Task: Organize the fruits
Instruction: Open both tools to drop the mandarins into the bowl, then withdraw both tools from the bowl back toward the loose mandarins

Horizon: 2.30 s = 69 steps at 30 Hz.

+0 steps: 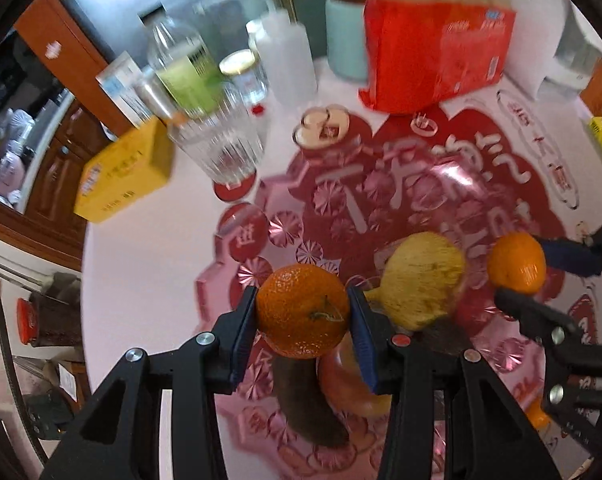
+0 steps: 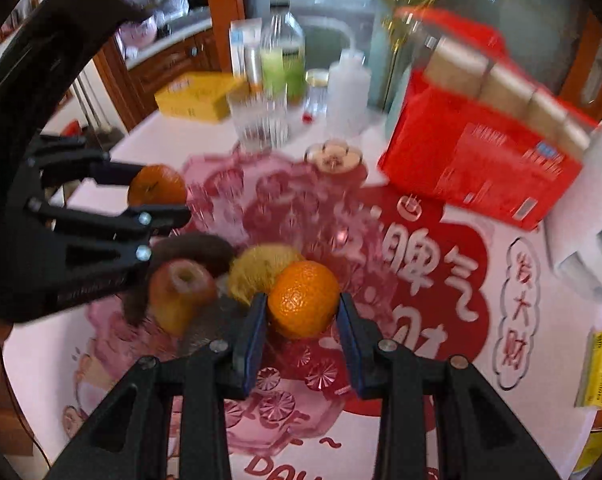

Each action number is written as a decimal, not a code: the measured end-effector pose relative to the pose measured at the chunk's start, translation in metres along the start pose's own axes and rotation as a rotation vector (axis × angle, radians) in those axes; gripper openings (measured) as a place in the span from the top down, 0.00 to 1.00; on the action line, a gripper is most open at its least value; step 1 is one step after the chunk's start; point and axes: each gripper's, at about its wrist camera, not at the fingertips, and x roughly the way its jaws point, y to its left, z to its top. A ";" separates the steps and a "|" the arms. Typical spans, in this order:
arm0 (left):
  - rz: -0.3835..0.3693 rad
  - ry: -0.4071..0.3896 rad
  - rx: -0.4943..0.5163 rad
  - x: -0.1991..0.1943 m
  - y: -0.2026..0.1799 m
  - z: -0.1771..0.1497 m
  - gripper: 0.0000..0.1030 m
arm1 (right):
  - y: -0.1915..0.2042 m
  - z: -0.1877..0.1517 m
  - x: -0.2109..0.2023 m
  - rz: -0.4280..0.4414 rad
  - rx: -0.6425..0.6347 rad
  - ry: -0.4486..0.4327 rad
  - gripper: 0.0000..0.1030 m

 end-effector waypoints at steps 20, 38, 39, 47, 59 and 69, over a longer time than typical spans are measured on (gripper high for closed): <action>-0.012 0.000 -0.065 0.014 0.019 -0.002 0.23 | -0.014 -0.003 0.014 0.084 0.071 0.000 0.58; 0.041 -0.091 -0.097 -0.089 0.024 -0.042 0.22 | 0.003 -0.013 -0.064 0.061 0.077 -0.080 0.58; 0.044 -0.099 -0.098 -0.095 0.024 -0.044 0.22 | 0.004 -0.013 -0.071 0.057 0.077 -0.087 0.58; 0.073 -0.173 -0.112 -0.160 0.018 -0.070 0.17 | 0.012 -0.025 -0.129 0.027 0.064 -0.150 0.58; 0.073 -0.231 -0.106 -0.217 -0.009 -0.116 0.16 | 0.026 -0.065 -0.192 0.020 0.023 -0.218 0.56; 0.037 -0.264 -0.097 -0.237 -0.039 -0.151 0.14 | 0.028 -0.103 -0.220 0.011 0.006 -0.249 0.52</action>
